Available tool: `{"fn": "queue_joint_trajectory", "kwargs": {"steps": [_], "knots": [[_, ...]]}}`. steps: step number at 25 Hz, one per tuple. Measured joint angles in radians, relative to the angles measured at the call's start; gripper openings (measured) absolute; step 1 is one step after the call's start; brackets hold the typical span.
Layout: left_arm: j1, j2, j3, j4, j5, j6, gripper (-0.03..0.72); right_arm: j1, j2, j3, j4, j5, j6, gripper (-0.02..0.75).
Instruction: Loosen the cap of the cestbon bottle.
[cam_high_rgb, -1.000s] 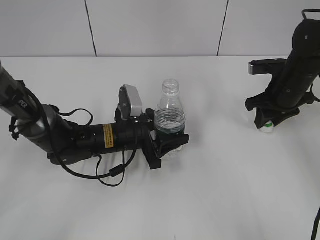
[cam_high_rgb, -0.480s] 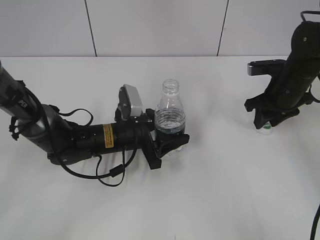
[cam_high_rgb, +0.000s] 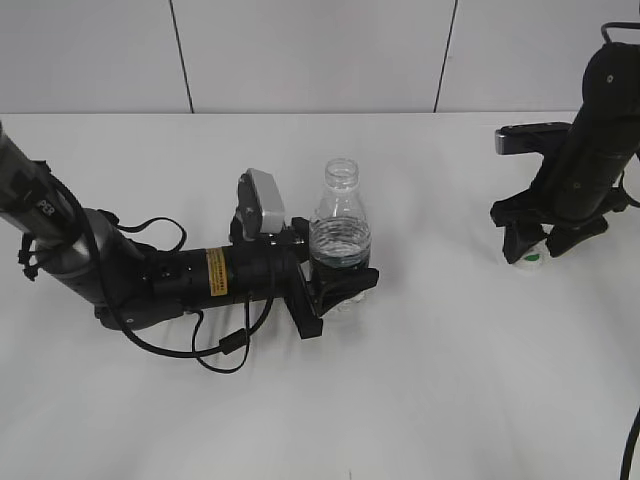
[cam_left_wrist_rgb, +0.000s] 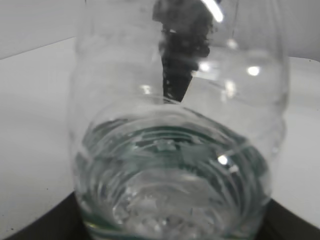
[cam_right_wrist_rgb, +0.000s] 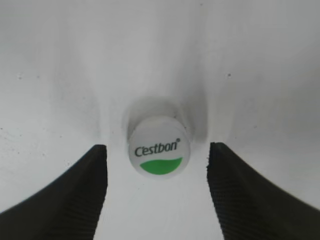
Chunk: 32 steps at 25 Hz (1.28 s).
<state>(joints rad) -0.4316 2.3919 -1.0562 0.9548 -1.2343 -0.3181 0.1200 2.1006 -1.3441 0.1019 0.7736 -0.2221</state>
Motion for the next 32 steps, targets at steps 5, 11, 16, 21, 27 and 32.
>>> {"fn": "queue_joint_trajectory", "kwargs": {"steps": [5,11,16,21,27,32], "knots": [[0.000,0.000,0.000,-0.001,0.000,-0.017,0.433,0.000,0.000,0.000,0.000,0.015,-0.002,0.494],[0.000,-0.003,0.001,-0.001,0.022,-0.026,0.509,0.000,0.000,0.000,0.000,0.021,-0.002,0.495],[0.000,-0.051,0.005,0.000,0.026,-0.071,0.520,0.000,0.000,0.000,0.000,0.026,-0.004,0.495],[0.000,-0.115,0.006,0.013,0.026,-0.135,0.521,0.000,0.000,0.000,0.000,0.031,-0.004,0.495],[0.003,-0.198,0.006,0.031,0.026,-0.233,0.521,0.000,0.000,0.000,0.000,0.032,-0.006,0.495],[0.017,-0.286,0.006,0.051,0.026,-0.319,0.521,0.000,0.000,0.000,0.000,0.032,-0.006,0.495]]}}
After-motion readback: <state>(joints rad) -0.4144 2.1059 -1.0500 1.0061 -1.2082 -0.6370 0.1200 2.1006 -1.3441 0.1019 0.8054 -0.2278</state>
